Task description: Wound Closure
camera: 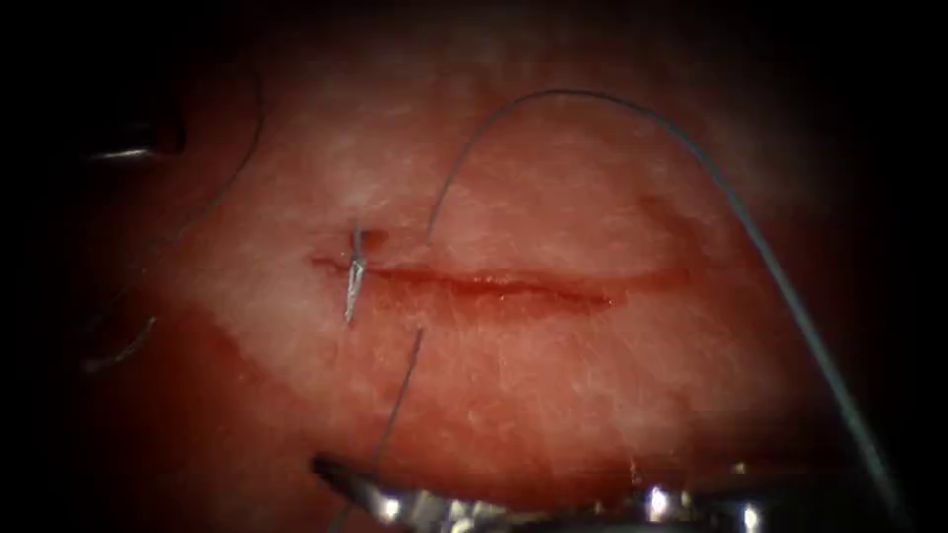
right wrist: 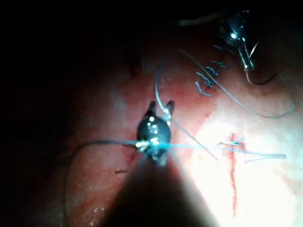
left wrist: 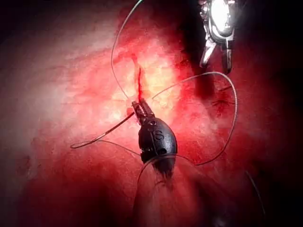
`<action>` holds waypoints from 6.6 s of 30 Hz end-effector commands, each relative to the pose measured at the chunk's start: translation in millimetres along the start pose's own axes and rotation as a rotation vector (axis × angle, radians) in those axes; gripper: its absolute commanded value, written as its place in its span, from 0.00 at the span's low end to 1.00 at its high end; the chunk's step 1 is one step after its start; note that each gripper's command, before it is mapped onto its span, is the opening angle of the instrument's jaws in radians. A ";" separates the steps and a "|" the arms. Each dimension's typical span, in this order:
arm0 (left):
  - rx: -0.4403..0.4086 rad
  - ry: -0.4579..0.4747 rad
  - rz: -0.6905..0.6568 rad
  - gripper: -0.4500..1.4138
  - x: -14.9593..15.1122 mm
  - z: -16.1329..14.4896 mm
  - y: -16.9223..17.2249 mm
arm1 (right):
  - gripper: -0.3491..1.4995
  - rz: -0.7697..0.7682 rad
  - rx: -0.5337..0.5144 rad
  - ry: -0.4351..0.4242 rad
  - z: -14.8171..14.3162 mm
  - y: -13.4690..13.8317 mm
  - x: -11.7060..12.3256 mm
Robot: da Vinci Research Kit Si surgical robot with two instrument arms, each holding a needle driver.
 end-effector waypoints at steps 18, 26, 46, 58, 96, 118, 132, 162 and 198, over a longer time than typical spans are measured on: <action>0.000 0.001 -0.001 0.00 -1.2 0.4 1.0 | 0.84 -0.054 -0.102 -0.048 5.1 5.0 -13.7; -0.003 0.001 -0.001 0.00 -1.2 0.7 1.2 | 0.00 -0.026 0.017 -0.033 5.9 3.5 -15.2; -0.004 0.001 -0.001 0.00 -1.2 0.6 1.2 | 0.00 0.003 0.089 0.069 0.5 -6.9 0.3; -0.007 0.002 -0.001 0.00 -1.2 0.7 1.3 | 0.85 -0.049 -0.060 -0.027 1.0 0.9 -7.8; -0.011 -0.003 0.006 0.00 -1.9 1.7 1.5 | 0.00 -0.007 0.076 0.025 -2.1 -6.5 0.9; -0.017 -0.004 0.006 0.00 -1.9 1.8 1.7 | 0.83 -0.135 -0.134 -0.060 4.6 2.7 -13.1; -0.019 -0.003 0.007 0.00 -1.9 1.8 1.8 | 0.00 -0.067 0.024 -0.002 2.3 -1.8 -9.4; -0.020 -0.006 0.010 0.00 -2.2 2.3 1.9 | 0.83 -0.108 -0.106 -0.051 3.3 2.8 -13.4; -0.026 -0.008 0.010 0.00 -2.2 2.2 1.8 | 0.00 -0.069 0.075 0.026 1.1 -5.8 -3.9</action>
